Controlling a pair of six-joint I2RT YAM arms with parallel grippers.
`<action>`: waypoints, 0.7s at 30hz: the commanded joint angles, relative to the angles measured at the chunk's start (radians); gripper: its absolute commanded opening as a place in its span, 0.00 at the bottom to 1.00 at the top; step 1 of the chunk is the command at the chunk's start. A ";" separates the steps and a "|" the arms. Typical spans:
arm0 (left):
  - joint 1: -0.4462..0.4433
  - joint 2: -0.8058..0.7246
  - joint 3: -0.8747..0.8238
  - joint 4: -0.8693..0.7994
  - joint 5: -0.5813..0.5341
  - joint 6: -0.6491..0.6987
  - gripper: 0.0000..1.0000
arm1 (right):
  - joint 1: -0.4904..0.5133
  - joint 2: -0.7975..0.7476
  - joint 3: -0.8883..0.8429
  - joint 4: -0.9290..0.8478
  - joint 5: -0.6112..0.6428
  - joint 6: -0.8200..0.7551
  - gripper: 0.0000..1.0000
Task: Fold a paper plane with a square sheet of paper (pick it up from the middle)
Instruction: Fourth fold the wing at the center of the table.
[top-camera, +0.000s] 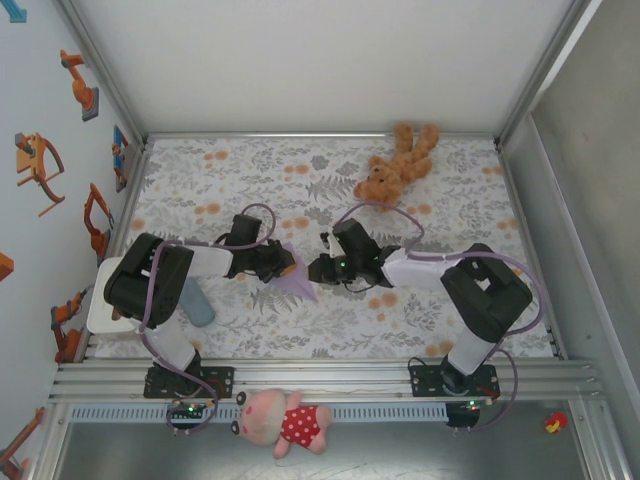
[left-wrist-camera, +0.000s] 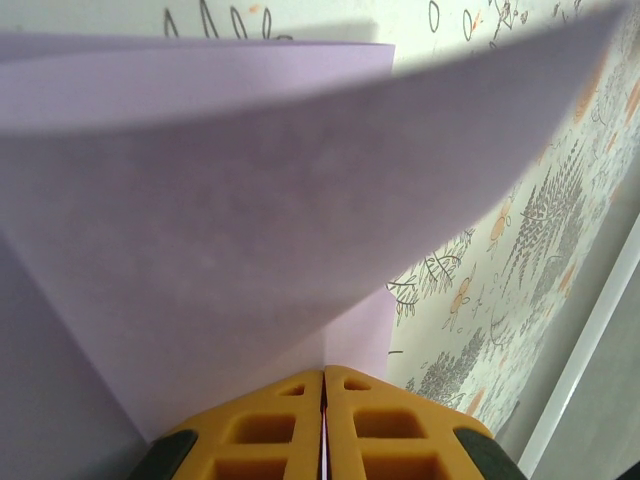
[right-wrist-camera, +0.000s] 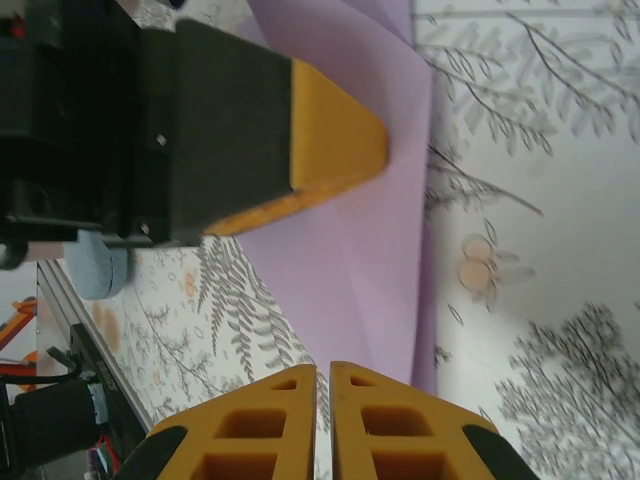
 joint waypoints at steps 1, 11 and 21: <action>0.010 -0.001 -0.023 -0.038 -0.013 0.022 0.08 | 0.018 0.055 0.061 -0.009 -0.036 -0.039 0.11; 0.011 -0.024 -0.023 -0.046 -0.003 0.027 0.08 | 0.030 0.150 0.088 0.012 -0.095 -0.031 0.08; 0.013 -0.076 -0.021 -0.064 -0.002 0.033 0.09 | 0.034 0.209 0.081 0.002 -0.110 -0.038 0.07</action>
